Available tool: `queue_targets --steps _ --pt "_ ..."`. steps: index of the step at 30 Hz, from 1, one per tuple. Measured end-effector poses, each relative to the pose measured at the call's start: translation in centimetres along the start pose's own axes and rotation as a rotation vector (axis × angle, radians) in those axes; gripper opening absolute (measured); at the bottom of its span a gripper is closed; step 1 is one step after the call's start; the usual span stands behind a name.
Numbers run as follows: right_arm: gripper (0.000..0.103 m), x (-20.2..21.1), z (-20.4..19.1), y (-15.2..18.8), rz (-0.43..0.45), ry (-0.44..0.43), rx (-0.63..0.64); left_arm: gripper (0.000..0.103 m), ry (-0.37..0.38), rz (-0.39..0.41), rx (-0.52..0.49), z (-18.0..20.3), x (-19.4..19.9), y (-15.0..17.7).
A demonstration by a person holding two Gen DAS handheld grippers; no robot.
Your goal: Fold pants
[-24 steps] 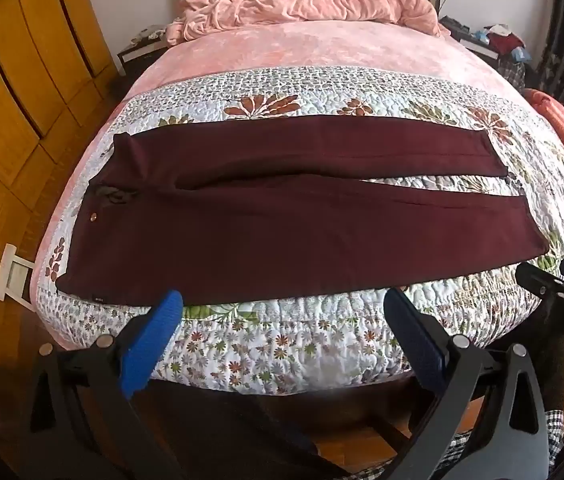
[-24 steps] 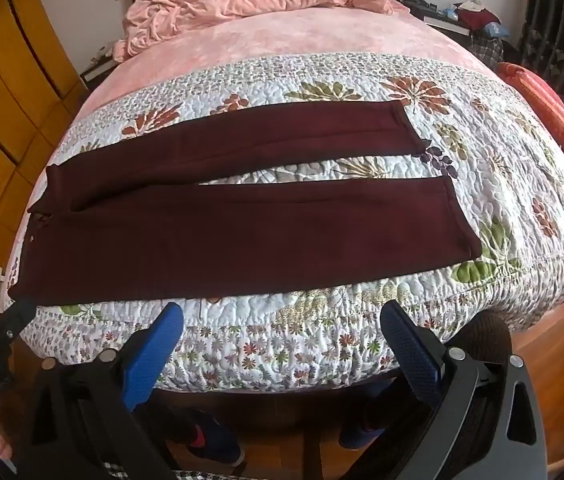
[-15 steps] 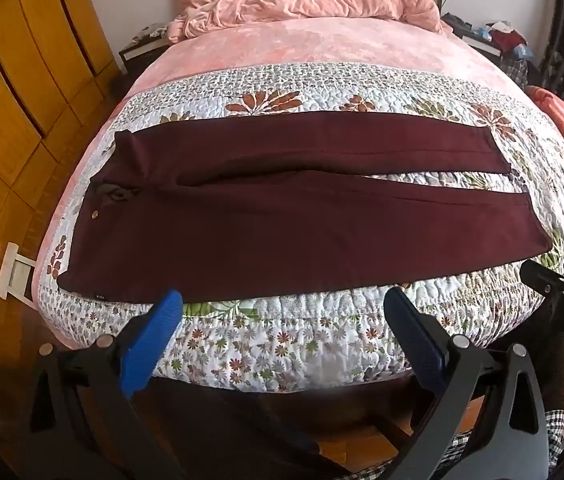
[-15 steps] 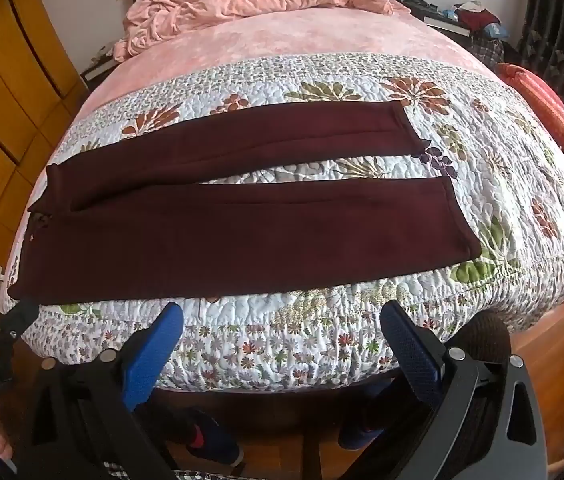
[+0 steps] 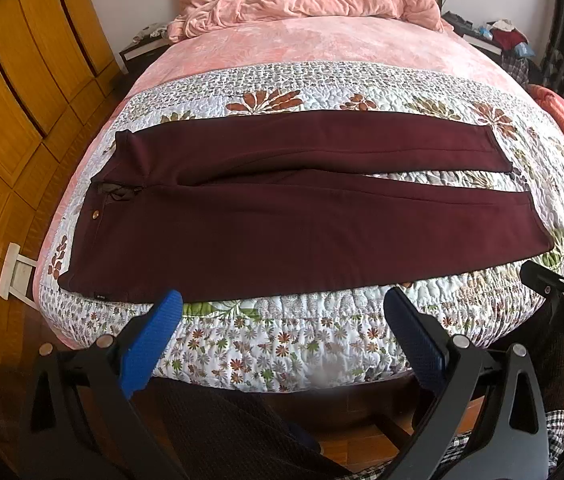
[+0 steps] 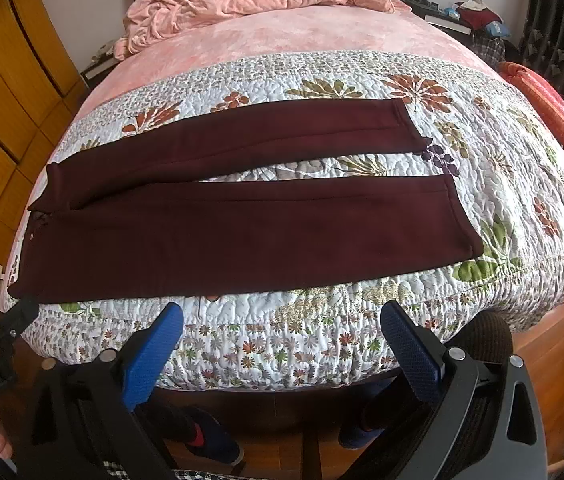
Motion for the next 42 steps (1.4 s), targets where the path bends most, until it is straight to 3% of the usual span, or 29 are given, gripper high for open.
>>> queue_targets --steps 42 --pt "0.099 0.13 -0.01 -0.16 0.000 0.002 0.009 0.100 -0.003 0.009 -0.003 0.10 0.26 -0.44"
Point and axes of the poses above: each gripper's, at about its wrist camera, not at the fingertips, and x roughly against the way its jaws point, z to its right, y to its underside, the point moved 10 cm from there along -x, roughly the way its jaws point, and after that the axes turned 12 degrees about y, right-handed, at the moved point
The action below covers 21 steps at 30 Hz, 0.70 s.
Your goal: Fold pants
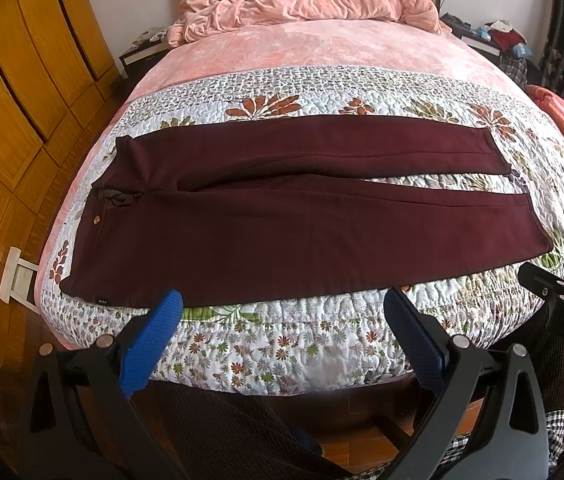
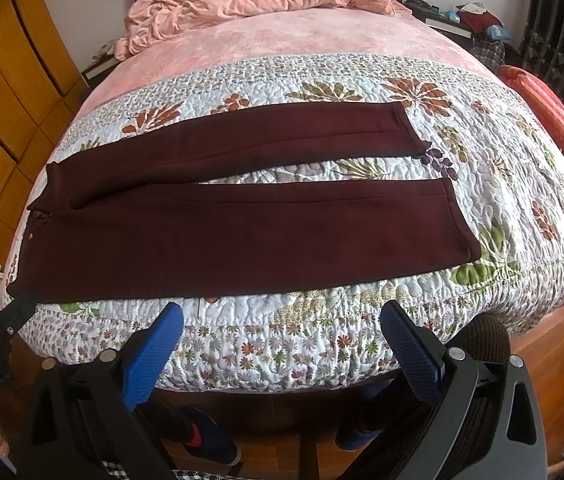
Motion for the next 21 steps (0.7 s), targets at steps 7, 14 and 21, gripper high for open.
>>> queue_targets --steps 7,14,21 --pt "0.099 0.09 0.06 -0.04 0.003 0.001 0.000 0.100 0.000 0.000 -0.002 0.05 -0.01 0.01" --pt "0.099 0.04 0.04 -0.01 0.004 0.001 0.000 0.100 0.001 -0.001 -0.002 0.05 0.03 0.02" --pt "0.099 0.02 0.10 0.01 0.002 0.001 -0.001 0.100 0.001 -0.002 -0.001 0.03 0.03 0.02"
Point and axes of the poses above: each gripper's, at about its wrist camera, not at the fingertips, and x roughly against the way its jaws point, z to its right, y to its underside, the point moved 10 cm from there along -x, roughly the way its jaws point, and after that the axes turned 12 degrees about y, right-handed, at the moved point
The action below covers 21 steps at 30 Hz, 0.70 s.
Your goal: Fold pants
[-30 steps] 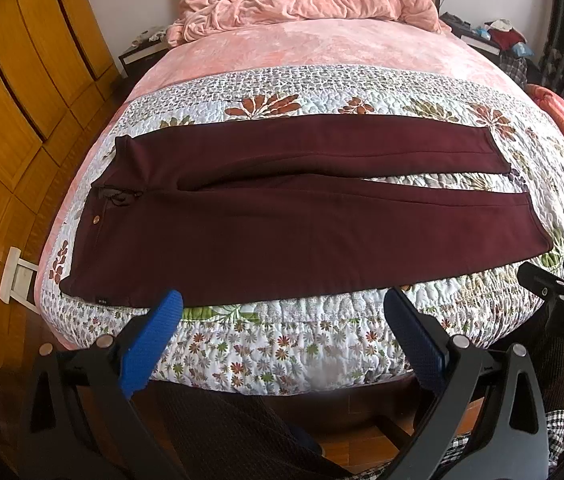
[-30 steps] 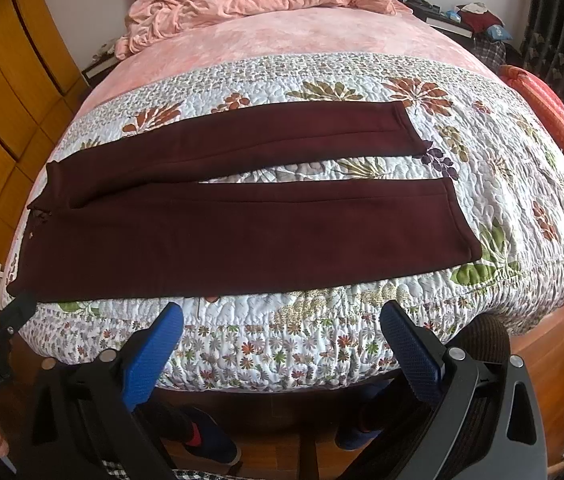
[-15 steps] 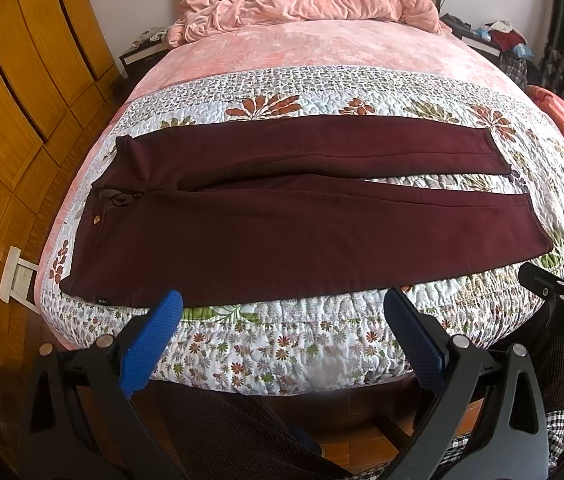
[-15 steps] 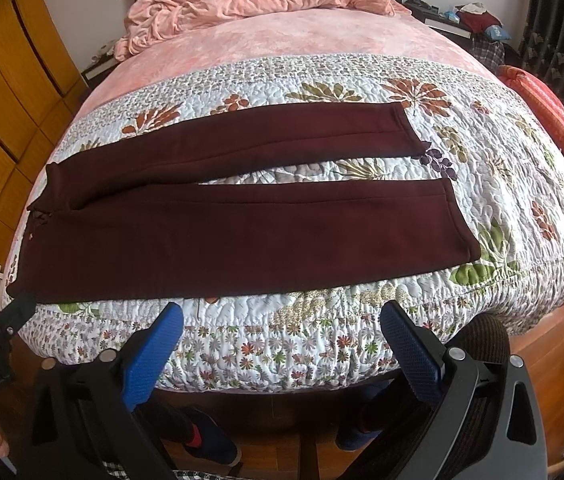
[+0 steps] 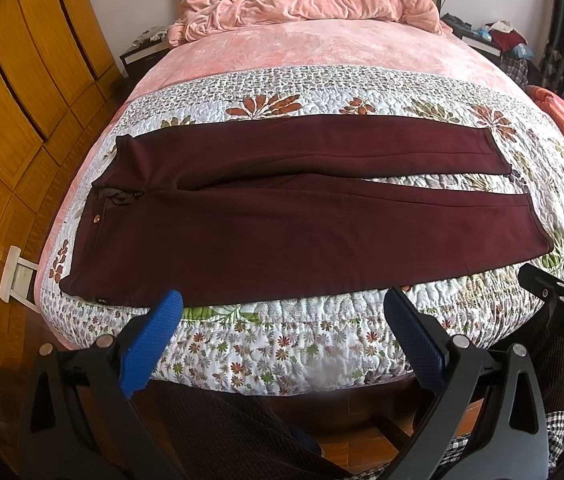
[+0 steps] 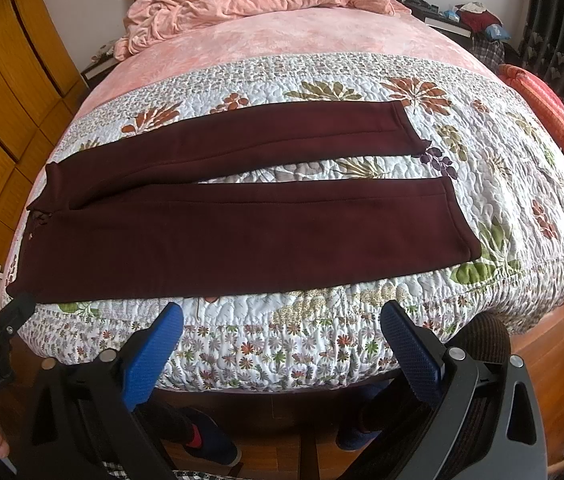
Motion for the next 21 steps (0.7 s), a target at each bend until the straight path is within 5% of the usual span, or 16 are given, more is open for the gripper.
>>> queue_targets --steps 15,21 --pt "0.099 -0.8 -0.1 -0.1 -0.012 -0.010 -0.002 0.100 -0.002 -0.013 -0.001 -0.2 -0.7 0.0" --pt "0.099 -2.3 3.0 -5.6 0.042 -0.018 -0.033 0.100 -0.003 -0.002 0.003 -0.6 -2.0 -2.5"
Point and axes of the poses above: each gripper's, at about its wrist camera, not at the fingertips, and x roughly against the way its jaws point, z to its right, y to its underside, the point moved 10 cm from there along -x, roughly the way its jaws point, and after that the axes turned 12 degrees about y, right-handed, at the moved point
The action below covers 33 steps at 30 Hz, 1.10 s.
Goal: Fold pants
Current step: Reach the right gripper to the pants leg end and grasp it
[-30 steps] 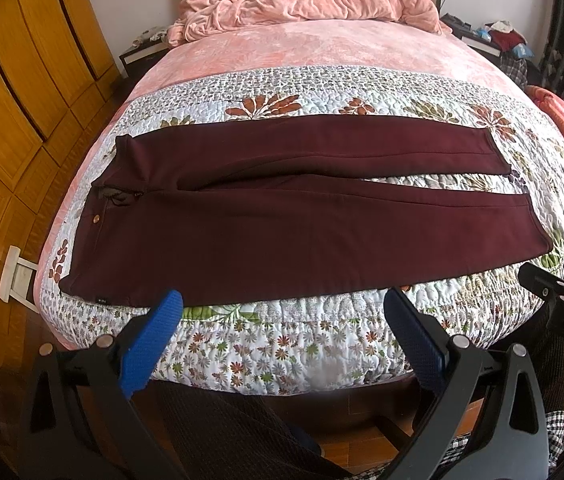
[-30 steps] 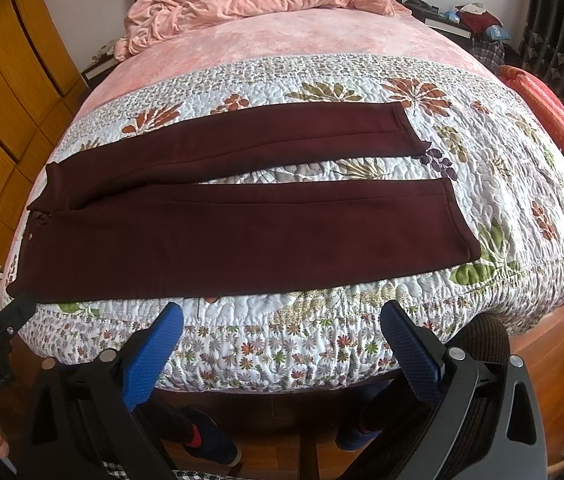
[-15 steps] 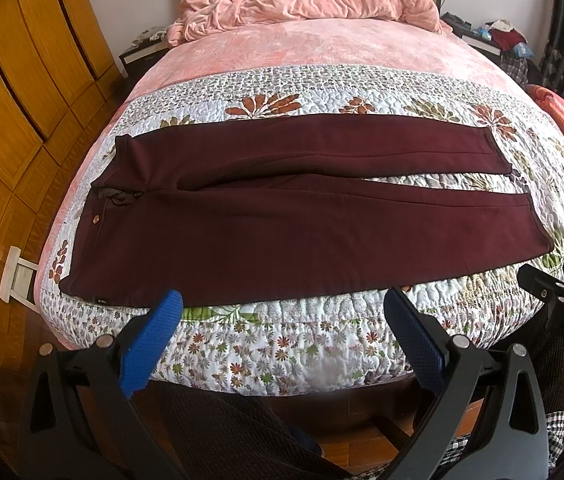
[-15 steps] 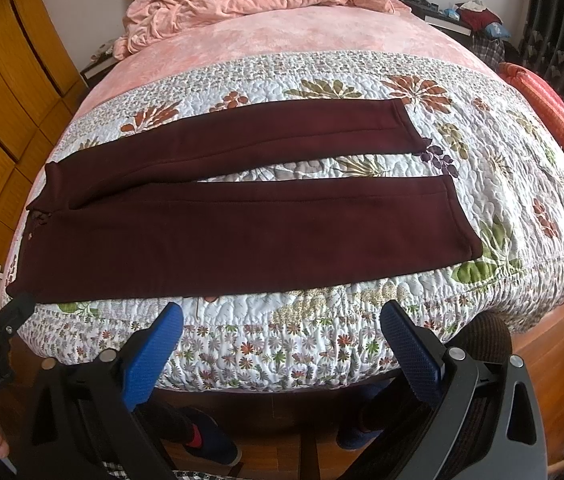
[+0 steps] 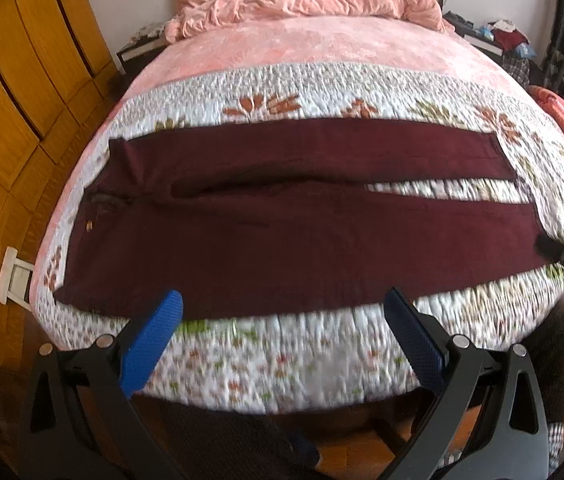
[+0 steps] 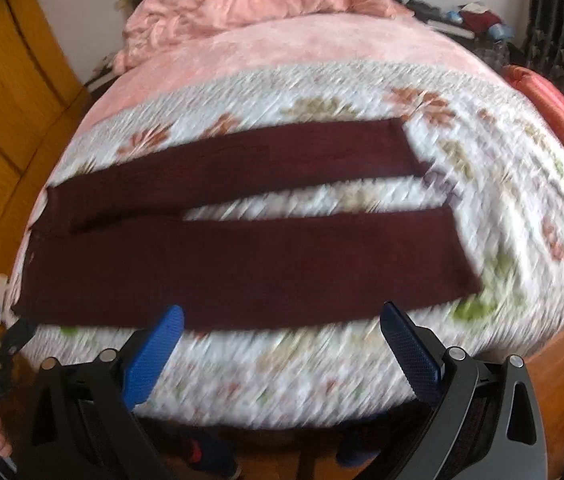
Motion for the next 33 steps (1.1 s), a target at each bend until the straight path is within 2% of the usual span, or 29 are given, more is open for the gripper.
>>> queue_targets --steps 3,5,9,12,16,19,22,25,30,31,33 --pt "0.099 -2.8 3.8 -5.4 0.033 0.062 -0.025 0.100 -0.008 0.050 0.002 -0.2 -1.3 -4.2" --pt "0.099 -5.2 6.1 -8.7 0.023 0.083 -0.044 0.100 0.003 0.075 0.007 -0.2 -2.4 -6.4" --pt "0.099 -12.5 10.5 -14.2 -0.074 0.067 -0.107 0.100 0.055 0.069 0.026 0.5 -6.3 -10.7" --pt "0.099 -17.5 12.2 -16.3 -0.147 0.072 -0.101 0.100 0.090 0.043 0.031 1.3 -10.2 -13.4" --pt "0.099 -23.2 12.9 -17.7 -0.205 0.093 -0.048 0.100 0.111 0.007 0.018 2.4 -14.5 -16.0" --pt "0.099 -26.6 12.1 -18.2 -0.243 0.037 -0.039 0.100 0.138 -0.019 0.021 3.4 -17.6 -17.4" --pt "0.099 -28.3 11.4 -18.6 -0.243 -0.004 -0.027 0.100 0.140 -0.041 0.000 4.0 -19.9 -18.2" --pt "0.100 -30.0 11.4 -18.3 -0.279 -0.029 -0.034 0.100 0.148 -0.054 -0.035 4.8 -21.6 -18.8" --pt "0.100 -29.7 10.8 -17.7 -0.249 0.023 0.060 0.100 0.158 -0.064 -0.099 5.3 -23.2 -19.3" --pt "0.099 -29.5 10.7 -17.7 -0.242 0.020 0.056 0.100 0.158 -0.070 -0.106 5.2 -23.3 -19.3" --pt "0.080 -28.9 10.8 -17.7 -0.218 0.006 0.047 0.100 0.146 -0.074 -0.121 4.9 -23.7 -19.4"
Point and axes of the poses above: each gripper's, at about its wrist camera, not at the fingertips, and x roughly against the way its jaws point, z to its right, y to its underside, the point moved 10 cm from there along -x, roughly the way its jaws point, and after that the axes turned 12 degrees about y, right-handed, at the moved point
